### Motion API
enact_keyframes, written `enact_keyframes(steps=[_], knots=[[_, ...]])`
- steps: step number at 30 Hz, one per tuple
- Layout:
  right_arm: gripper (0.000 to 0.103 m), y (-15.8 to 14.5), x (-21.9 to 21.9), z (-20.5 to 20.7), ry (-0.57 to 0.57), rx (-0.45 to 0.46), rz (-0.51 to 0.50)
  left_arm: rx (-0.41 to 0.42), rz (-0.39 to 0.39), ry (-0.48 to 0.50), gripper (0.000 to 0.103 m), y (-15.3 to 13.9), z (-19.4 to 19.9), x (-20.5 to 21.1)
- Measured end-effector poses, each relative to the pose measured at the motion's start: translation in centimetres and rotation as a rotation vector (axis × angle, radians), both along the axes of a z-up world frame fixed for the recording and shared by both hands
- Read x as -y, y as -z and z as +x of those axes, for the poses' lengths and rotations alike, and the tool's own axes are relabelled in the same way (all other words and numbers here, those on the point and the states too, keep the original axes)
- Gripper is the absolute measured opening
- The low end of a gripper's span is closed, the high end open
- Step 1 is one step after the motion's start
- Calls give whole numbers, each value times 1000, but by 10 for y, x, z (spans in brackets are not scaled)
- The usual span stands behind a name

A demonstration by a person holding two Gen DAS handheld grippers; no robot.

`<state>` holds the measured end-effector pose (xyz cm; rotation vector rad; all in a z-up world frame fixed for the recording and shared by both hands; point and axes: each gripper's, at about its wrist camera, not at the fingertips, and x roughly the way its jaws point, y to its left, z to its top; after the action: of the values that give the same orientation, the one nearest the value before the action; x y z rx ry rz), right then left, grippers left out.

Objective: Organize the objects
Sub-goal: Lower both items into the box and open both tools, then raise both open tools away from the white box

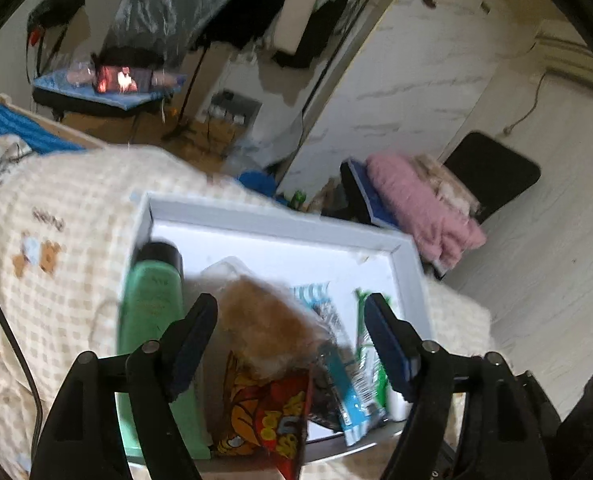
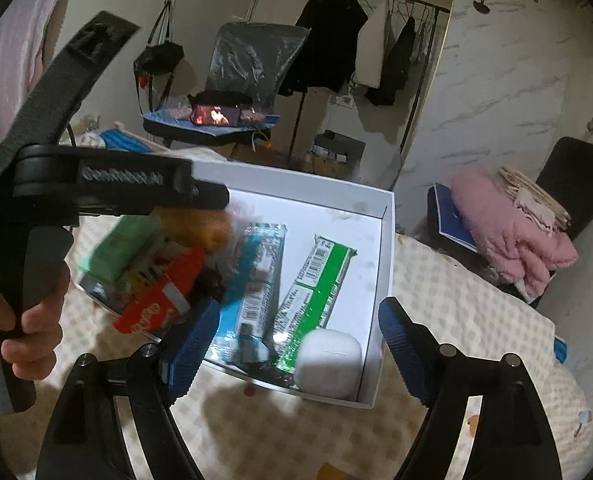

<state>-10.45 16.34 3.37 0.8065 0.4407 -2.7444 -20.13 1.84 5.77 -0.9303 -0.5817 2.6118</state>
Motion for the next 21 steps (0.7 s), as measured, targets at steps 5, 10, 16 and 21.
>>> enact_keyframes(steps=[5,10,16,21], knots=[[83,-20,-4,10,-5,-22,-17,-49,-56,46,82,-32,21,1],[103,-37,-14,18,-12,-43,-65,-90,-81,116,86,-50,41,-3],[103,-57,-26,24,9,-33,-90,-12,-175,137,86,-36,63,6],[103,-70,-25,31,-32,-5,-100,-41,-306,152,87,-17,100,12]])
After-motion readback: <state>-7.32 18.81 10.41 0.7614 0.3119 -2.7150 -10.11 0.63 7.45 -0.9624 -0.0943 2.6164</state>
